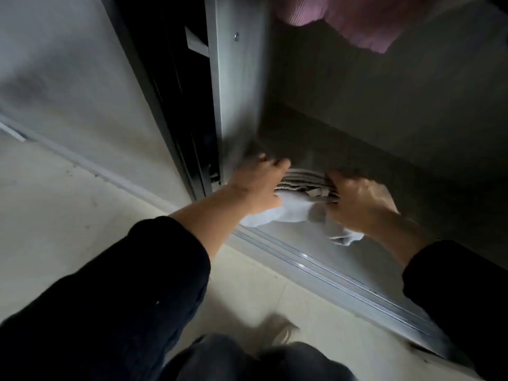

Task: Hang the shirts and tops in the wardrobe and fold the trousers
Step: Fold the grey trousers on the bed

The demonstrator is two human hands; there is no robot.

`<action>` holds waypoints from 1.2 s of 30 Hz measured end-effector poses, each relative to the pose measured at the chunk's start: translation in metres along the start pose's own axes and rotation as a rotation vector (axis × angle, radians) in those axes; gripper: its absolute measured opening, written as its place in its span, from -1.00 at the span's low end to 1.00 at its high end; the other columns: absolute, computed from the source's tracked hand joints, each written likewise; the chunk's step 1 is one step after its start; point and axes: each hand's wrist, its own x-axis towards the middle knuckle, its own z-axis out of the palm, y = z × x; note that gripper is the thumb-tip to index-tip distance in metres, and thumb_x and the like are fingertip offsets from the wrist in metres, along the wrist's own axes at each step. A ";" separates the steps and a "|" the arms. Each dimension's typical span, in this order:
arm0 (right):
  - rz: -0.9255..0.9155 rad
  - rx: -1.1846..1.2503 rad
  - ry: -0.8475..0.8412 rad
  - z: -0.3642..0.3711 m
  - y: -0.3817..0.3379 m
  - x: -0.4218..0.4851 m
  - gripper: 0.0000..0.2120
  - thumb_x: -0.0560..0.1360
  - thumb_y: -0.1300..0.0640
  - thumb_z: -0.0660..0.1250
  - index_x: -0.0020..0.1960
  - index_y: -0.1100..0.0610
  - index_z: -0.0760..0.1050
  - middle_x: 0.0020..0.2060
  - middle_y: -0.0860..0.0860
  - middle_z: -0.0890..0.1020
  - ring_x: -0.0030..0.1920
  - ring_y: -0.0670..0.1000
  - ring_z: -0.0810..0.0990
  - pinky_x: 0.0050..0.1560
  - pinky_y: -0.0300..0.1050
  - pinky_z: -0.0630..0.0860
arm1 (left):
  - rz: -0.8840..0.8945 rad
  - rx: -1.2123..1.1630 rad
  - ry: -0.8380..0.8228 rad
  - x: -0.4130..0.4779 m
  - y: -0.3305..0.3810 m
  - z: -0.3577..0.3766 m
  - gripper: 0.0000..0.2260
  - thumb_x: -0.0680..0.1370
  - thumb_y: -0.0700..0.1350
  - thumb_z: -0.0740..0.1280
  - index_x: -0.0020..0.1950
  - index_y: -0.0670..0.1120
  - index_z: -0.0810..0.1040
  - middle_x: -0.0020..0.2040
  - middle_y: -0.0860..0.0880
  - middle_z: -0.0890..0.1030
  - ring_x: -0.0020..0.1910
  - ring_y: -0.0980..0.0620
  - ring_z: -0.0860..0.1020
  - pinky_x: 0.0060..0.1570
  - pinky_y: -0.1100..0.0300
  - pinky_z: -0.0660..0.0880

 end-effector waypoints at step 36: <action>0.081 0.310 0.104 0.231 0.066 0.197 -0.16 0.41 0.14 0.38 0.56 0.20 0.01 0.50 0.11 0.16 0.51 0.15 0.12 0.44 0.00 0.26 | -0.213 -0.059 -0.022 0.199 -0.077 0.209 -0.23 0.51 -0.05 0.30 0.56 0.08 -0.13 0.48 -0.15 0.29 0.42 -0.17 0.29 0.27 0.03 0.39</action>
